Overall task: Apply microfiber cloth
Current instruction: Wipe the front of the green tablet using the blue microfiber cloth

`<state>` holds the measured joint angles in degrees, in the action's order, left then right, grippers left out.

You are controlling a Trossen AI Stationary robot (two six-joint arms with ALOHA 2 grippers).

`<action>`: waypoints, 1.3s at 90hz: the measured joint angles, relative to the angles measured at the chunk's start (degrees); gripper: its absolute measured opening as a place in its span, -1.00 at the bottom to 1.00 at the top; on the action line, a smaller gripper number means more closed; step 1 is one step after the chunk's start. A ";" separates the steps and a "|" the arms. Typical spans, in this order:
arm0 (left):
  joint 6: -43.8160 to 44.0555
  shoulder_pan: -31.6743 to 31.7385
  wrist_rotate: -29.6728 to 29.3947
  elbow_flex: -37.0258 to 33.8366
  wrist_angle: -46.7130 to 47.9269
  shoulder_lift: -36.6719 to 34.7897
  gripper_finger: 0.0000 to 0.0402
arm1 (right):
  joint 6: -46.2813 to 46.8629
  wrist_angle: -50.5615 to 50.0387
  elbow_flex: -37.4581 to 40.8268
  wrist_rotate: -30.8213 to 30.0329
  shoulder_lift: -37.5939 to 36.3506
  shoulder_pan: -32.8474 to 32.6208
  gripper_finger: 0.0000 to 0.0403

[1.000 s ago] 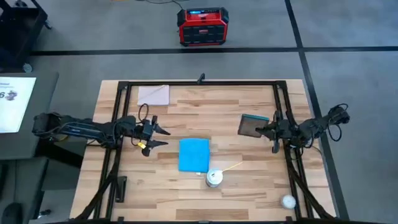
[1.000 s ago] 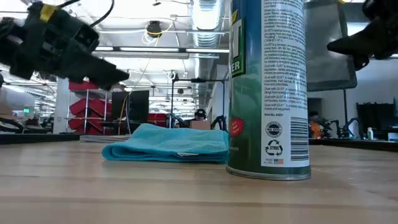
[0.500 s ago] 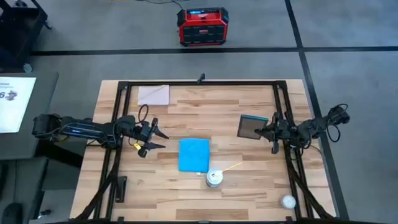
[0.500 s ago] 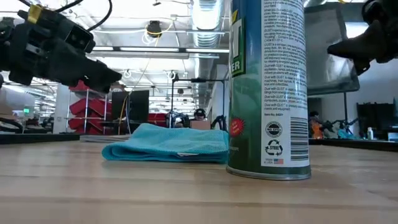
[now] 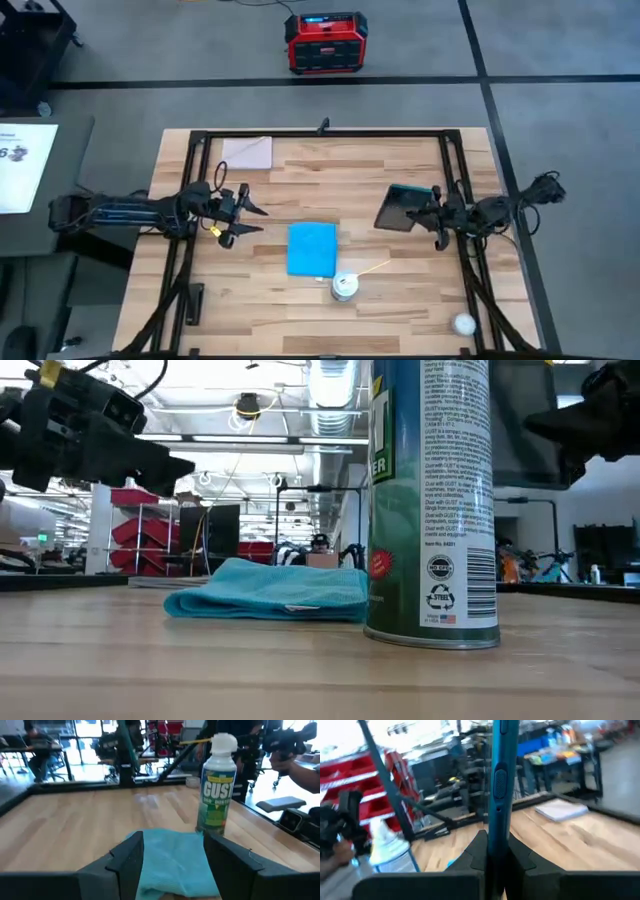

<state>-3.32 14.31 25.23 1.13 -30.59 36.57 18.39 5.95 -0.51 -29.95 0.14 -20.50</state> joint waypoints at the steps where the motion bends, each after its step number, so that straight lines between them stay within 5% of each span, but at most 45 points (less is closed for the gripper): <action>1: 0.17 0.04 0.00 0.00 0.42 -0.39 -0.07 | 0.90 -0.08 0.00 0.00 0.00 0.41 -0.95; 24: 0.99 0.24 -0.01 0.00 4.98 -7.68 -0.07 | 18.84 -1.58 0.04 4.71 2.91 9.70 -0.95; 58: 1.28 0.22 -1.52 0.00 7.63 -10.38 -0.07 | 40.70 -2.57 0.09 12.75 22.93 16.25 -0.95; 80: 1.21 0.22 -1.64 0.00 7.24 -10.40 -0.07 | 43.02 0.51 0.13 13.24 32.59 18.06 -0.95; 117: 1.21 0.22 -1.68 0.02 7.19 -10.38 -0.07 | 46.02 -0.84 0.04 13.17 37.95 18.44 -0.95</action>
<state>-2.11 14.52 23.55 1.15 -23.40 26.20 64.41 5.11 -0.47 -16.79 38.09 -2.07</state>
